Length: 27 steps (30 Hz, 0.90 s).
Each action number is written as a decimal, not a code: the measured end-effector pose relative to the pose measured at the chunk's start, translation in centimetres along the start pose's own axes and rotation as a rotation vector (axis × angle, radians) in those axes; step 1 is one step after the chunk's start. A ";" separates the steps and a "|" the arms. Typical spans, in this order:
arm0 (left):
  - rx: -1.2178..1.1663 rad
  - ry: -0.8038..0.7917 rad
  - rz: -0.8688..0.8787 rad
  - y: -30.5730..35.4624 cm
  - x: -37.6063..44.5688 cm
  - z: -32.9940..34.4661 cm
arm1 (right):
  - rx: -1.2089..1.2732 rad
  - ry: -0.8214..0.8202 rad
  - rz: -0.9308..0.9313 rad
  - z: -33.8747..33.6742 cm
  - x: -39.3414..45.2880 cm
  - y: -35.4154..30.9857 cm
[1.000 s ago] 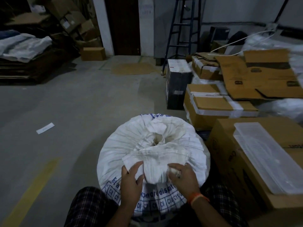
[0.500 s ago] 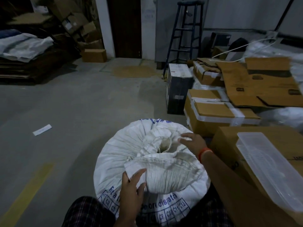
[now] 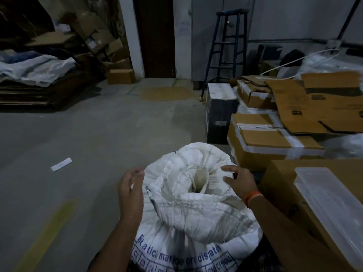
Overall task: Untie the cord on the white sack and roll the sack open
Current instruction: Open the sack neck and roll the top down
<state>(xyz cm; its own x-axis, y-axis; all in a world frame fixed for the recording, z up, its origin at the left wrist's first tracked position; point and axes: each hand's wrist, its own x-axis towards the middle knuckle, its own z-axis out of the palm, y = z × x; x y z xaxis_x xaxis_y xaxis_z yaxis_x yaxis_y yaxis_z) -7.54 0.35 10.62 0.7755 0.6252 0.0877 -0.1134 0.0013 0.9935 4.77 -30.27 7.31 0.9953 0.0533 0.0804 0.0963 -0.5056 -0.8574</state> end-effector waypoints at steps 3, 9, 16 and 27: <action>0.151 -0.311 -0.217 -0.4 5.2 2.0 | -0.026 -0.010 -0.041 0.1 0.0 -0.6; 0.490 -0.669 -0.219 -3.0 6.9 2.2 | -0.090 0.002 -0.103 -0.2 -0.1 -1.2; 0.740 -0.537 0.209 -1.0 9.8 1.3 | -0.254 0.005 -0.242 -3.4 2.5 -3.6; 0.891 -0.422 0.237 -1.4 12.6 -1.7 | -0.822 -0.088 -0.269 -1.5 9.3 -5.6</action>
<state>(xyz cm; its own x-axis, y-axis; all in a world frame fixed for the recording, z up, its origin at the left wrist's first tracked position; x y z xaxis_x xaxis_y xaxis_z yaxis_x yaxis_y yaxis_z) 1.36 9.55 10.22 0.9688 0.2068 0.1364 0.0781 -0.7775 0.6241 13.48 -28.24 13.67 0.9375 0.3093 0.1593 0.3350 -0.9262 -0.1731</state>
